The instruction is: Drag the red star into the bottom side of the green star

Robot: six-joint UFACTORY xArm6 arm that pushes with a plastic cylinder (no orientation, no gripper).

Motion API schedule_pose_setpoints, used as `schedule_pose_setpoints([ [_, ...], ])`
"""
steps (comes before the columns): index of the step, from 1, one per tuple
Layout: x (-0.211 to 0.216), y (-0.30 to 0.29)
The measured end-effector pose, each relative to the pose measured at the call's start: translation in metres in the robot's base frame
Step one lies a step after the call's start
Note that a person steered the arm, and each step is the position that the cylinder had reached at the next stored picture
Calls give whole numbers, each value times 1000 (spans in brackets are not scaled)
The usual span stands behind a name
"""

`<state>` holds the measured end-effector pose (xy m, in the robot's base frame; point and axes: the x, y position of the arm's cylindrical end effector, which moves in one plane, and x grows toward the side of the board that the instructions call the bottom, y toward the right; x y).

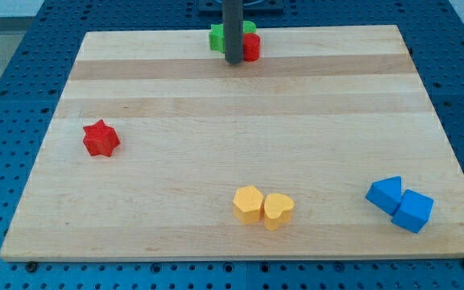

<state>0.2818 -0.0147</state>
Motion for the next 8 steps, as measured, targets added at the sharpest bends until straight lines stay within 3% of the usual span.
schedule_pose_setpoints([
  [2,145,-15],
  [4,257,-114],
  [5,258,-200],
  [6,228,-221],
  [8,187,-202],
])
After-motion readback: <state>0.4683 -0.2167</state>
